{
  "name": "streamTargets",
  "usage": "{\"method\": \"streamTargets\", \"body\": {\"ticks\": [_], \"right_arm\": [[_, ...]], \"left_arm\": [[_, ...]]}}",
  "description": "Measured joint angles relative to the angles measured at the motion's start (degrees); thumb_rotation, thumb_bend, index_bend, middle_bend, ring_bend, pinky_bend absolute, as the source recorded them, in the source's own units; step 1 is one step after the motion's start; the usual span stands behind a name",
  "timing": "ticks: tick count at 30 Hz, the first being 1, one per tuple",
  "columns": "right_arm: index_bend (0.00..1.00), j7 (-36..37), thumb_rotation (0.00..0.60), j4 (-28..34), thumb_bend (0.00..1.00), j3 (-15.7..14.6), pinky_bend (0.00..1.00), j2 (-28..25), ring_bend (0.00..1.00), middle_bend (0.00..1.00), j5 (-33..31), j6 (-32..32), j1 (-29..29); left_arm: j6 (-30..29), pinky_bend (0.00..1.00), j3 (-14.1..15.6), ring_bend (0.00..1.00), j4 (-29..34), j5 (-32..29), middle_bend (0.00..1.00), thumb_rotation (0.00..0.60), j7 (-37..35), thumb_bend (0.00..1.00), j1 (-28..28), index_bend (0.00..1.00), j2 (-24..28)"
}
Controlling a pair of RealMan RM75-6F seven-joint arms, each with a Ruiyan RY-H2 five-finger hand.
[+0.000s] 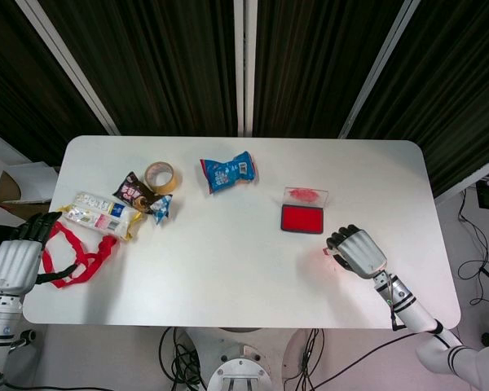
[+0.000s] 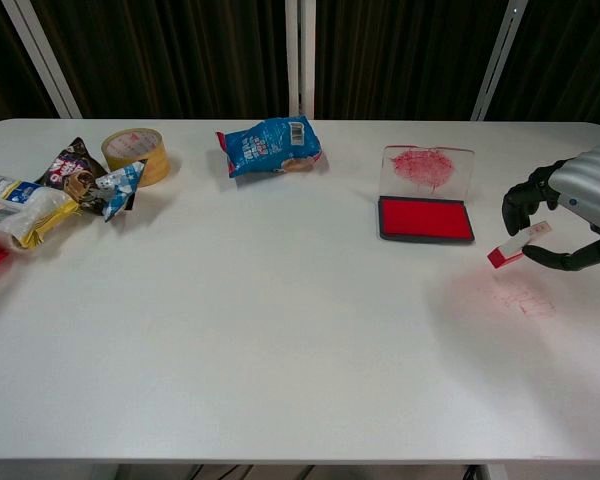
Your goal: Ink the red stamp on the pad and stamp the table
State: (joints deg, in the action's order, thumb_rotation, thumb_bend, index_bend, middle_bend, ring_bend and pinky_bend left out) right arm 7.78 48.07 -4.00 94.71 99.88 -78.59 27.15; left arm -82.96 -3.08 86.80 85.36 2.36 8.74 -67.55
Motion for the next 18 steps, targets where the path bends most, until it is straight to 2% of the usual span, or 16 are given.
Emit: {"method": "streamTargets", "body": {"ticks": [3,5,12,18], "right_arm": [[0.62,-0.1,0.600,0.8,0.36,0.3,0.87,-0.5,0.68,0.52,-0.2,0.0,0.4],[0.62,-0.1,0.600,1.5,0.36,0.5,0.90,-0.9,0.70,0.53,-0.3,0.3,0.7],[0.63,1.1,0.600,5.8,0.36,2.0,0.90,-2.8,0.70,0.54,-2.5,6.0,3.2],[0.64,1.0,0.600,13.0,0.36,5.9,0.90,-5.7,0.72,0.54,-8.7,15.8,7.3]], "left_arm": [[0.1,0.25,0.0,0.11,0.0,0.0,0.12,0.474,-0.1,0.03,0.0,0.09,0.1],[0.2,0.25,0.0,0.11,0.0,-0.1,0.12,0.472,-0.2,0.03,0.0,0.09,0.1],[0.8,0.25,0.0,0.11,-0.2,-0.2,0.12,0.475,-0.8,0.03,0.4,0.09,0.2],[1.2,0.25,-0.1,0.11,-0.9,-0.5,0.12,0.476,-1.4,0.03,0.5,0.09,0.0]]}}
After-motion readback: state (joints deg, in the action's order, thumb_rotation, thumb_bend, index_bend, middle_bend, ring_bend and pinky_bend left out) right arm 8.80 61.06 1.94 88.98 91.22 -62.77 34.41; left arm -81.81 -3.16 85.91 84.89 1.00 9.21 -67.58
